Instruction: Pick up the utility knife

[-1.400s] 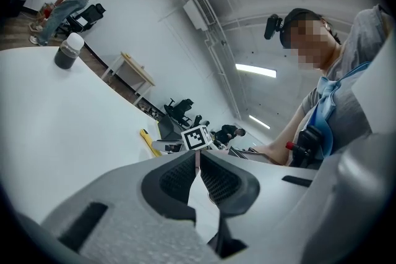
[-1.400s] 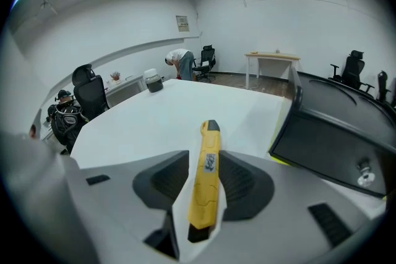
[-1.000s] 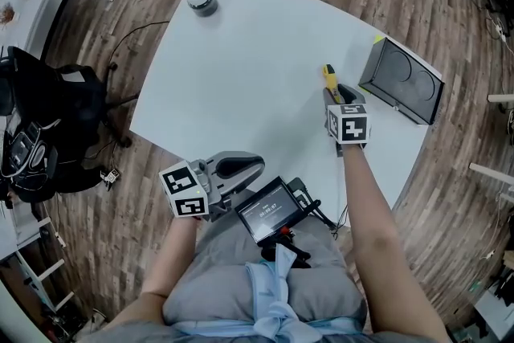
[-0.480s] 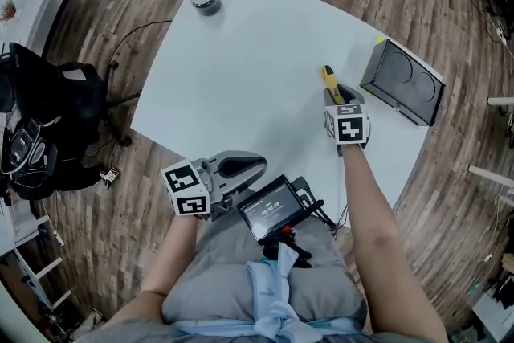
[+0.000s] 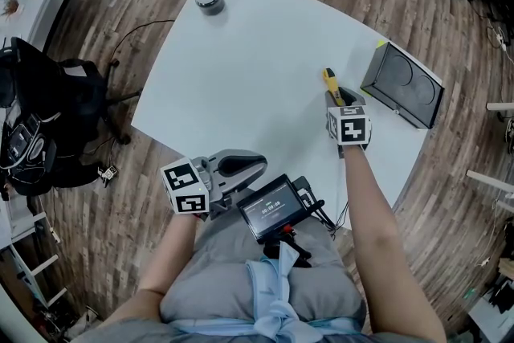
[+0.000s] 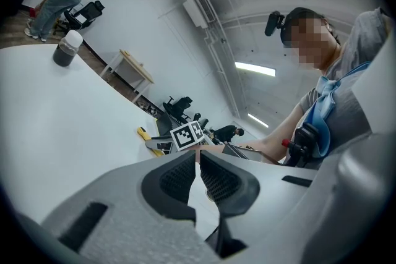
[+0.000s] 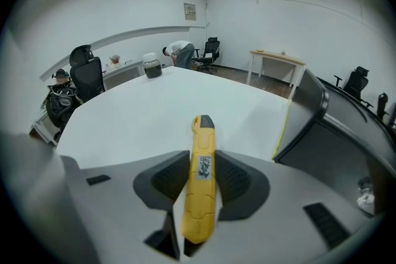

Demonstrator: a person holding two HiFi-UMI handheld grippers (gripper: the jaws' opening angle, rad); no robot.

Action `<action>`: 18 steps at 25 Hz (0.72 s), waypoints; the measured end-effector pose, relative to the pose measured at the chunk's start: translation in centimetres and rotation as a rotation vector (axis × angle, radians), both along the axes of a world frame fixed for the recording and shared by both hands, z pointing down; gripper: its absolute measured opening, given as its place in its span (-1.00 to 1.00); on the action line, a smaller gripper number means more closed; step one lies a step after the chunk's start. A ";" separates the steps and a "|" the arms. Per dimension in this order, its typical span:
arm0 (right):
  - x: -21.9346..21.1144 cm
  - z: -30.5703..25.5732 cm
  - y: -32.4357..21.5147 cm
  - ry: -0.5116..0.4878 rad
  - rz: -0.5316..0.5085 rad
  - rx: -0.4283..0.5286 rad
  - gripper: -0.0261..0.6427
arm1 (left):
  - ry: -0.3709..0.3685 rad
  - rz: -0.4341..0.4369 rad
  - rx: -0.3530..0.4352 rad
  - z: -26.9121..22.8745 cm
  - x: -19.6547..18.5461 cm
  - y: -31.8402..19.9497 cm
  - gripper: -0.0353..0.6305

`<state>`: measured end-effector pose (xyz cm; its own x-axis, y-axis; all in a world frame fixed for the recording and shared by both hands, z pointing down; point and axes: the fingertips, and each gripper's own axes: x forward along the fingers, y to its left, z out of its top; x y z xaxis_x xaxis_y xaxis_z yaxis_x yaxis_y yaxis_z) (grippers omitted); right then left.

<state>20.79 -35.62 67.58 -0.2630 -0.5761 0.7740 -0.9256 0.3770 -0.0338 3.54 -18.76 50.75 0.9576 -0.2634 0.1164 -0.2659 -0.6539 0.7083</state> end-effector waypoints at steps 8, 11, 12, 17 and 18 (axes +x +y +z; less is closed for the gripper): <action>0.0 -1.1 1.0 -0.010 -0.006 0.008 -0.56 | 0.015 0.009 0.012 -0.4 0.6 0.0 -0.83; -0.3 -1.6 1.4 -0.024 0.000 0.016 -0.56 | 0.020 0.014 0.020 -0.6 0.5 0.0 -0.83; -0.4 -1.8 1.6 -0.029 0.001 0.019 -0.56 | 0.021 0.015 0.023 -0.6 0.5 0.0 -0.83; -0.9 -2.8 2.5 -0.048 0.001 0.033 -0.56 | 0.025 0.024 0.038 -1.1 0.5 -0.2 -0.83; -1.0 -3.0 2.7 -0.052 0.002 0.036 -0.55 | 0.027 0.028 0.041 -1.2 0.6 -0.2 -0.83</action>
